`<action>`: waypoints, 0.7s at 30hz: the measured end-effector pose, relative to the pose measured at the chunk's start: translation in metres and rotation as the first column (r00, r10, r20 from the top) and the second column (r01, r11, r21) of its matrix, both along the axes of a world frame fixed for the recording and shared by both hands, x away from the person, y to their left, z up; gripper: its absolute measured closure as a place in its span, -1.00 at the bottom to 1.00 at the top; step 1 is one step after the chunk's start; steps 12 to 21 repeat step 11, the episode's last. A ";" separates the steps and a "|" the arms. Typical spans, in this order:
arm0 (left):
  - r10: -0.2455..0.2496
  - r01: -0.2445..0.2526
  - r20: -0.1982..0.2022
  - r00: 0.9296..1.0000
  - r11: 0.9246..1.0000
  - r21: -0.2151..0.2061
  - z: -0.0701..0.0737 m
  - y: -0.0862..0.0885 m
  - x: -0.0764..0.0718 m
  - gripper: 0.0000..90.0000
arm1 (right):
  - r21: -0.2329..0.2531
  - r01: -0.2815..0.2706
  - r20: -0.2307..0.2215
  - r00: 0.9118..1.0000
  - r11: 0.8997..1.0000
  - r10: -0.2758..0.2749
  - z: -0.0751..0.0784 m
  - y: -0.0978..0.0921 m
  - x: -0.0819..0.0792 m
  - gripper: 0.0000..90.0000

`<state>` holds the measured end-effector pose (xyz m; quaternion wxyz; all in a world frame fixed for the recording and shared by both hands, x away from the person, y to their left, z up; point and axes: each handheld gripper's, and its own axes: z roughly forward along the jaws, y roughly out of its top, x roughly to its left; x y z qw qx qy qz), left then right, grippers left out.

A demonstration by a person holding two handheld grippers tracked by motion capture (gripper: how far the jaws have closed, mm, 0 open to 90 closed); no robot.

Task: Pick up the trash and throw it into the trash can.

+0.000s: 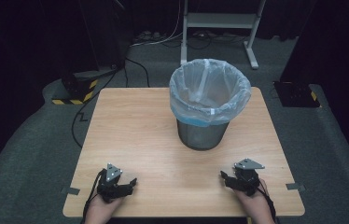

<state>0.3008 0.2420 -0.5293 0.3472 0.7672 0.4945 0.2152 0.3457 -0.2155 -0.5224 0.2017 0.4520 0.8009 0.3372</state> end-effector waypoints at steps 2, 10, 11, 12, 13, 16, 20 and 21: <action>-0.002 0.002 0.000 1.000 1.000 0.002 0.000 0.000 0.000 -0.55 | 0.003 -0.001 -0.003 1.000 1.000 0.001 0.000 0.003 0.002 -0.32; 0.014 -0.014 0.010 1.000 1.000 -0.003 0.000 0.001 0.000 -0.43 | 0.009 0.009 -0.004 1.000 1.000 -0.009 -0.001 0.005 0.003 -0.36; 0.014 -0.014 0.010 1.000 1.000 -0.003 0.000 0.001 0.000 -0.43 | 0.010 0.010 -0.005 1.000 1.000 -0.010 -0.001 0.004 0.003 -0.36; 0.014 -0.014 0.010 1.000 1.000 -0.003 0.000 0.001 0.000 -0.43 | 0.010 0.010 -0.005 1.000 1.000 -0.010 -0.001 0.004 0.003 -0.36; 0.014 -0.014 0.010 1.000 1.000 -0.003 0.000 0.001 0.000 -0.43 | 0.010 0.010 -0.005 1.000 1.000 -0.010 -0.001 0.004 0.003 -0.36; 0.014 -0.014 0.010 1.000 1.000 -0.003 0.000 0.001 0.000 -0.43 | 0.010 0.010 -0.005 1.000 1.000 -0.010 -0.001 0.004 0.003 -0.36; 0.014 -0.014 0.010 1.000 1.000 -0.003 0.000 0.001 0.000 -0.43 | 0.010 0.010 -0.005 1.000 1.000 -0.010 -0.001 0.004 0.003 -0.36; 0.014 -0.014 0.010 1.000 1.000 -0.003 0.000 0.001 0.000 -0.43 | 0.010 0.010 -0.005 1.000 1.000 -0.010 -0.001 0.004 0.003 -0.36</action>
